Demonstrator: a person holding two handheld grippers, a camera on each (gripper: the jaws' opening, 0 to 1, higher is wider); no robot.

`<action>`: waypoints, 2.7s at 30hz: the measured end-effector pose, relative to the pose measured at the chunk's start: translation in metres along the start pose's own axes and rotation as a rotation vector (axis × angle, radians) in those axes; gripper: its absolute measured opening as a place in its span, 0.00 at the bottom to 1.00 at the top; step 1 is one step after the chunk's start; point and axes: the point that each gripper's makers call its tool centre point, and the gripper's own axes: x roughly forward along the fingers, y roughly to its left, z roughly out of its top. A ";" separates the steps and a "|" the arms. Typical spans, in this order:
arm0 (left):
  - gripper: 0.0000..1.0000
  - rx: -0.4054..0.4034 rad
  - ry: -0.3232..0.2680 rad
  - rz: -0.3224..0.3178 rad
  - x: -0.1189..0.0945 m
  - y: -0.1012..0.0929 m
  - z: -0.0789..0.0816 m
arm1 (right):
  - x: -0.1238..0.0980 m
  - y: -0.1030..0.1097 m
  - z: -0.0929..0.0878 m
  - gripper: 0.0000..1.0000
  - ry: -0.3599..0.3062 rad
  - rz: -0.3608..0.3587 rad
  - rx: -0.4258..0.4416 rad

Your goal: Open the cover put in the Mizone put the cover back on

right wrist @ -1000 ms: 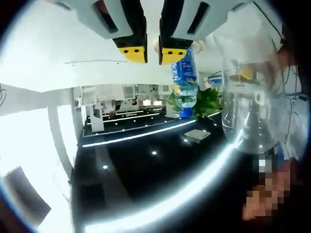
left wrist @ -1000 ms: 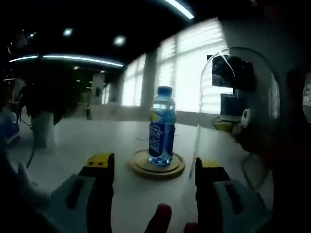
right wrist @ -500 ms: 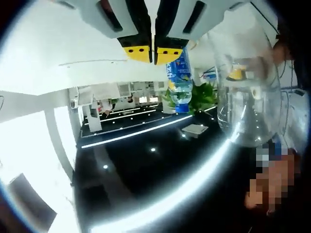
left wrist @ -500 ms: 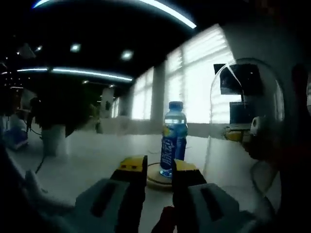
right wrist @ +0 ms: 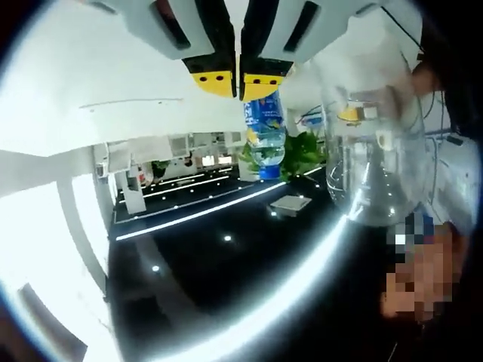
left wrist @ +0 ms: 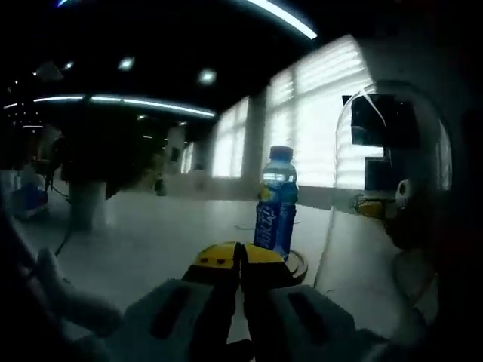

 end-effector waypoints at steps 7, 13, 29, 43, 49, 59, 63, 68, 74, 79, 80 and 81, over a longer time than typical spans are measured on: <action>0.00 0.038 -0.082 0.100 -0.004 0.011 0.009 | 0.000 -0.007 -0.002 0.00 0.001 -0.048 0.061; 0.00 0.075 -0.055 0.071 -0.005 0.008 0.010 | -0.004 -0.008 0.001 0.00 -0.009 -0.066 0.026; 0.19 0.027 -0.068 0.026 -0.004 0.002 0.010 | -0.006 0.003 0.008 0.19 -0.067 -0.032 0.018; 0.02 0.000 -0.032 -0.001 -0.004 -0.002 0.011 | -0.018 -0.009 0.015 0.00 -0.074 -0.067 0.029; 0.12 0.045 -0.015 -0.126 -0.005 -0.021 0.011 | -0.020 0.002 0.019 0.09 -0.070 -0.007 -0.017; 0.25 0.036 0.006 -0.231 -0.008 -0.035 0.018 | -0.027 0.023 0.031 0.20 -0.073 0.111 -0.034; 0.27 0.029 0.006 -0.253 -0.011 -0.035 0.021 | -0.030 0.034 0.036 0.23 -0.078 0.171 -0.018; 0.30 0.010 -0.015 -0.309 -0.022 -0.042 0.030 | -0.037 0.055 0.049 0.28 -0.097 0.280 0.008; 0.31 -0.038 -0.073 -0.427 -0.035 -0.057 0.048 | -0.046 0.091 0.057 0.34 -0.088 0.447 0.044; 0.31 -0.043 -0.062 -0.463 -0.036 -0.064 0.049 | -0.047 0.108 0.058 0.40 -0.077 0.517 0.051; 0.31 -0.044 -0.055 -0.466 -0.035 -0.065 0.048 | -0.046 0.111 0.057 0.41 -0.074 0.525 0.048; 0.31 -0.043 -0.050 -0.469 -0.035 -0.066 0.047 | -0.045 0.114 0.055 0.42 -0.064 0.537 0.045</action>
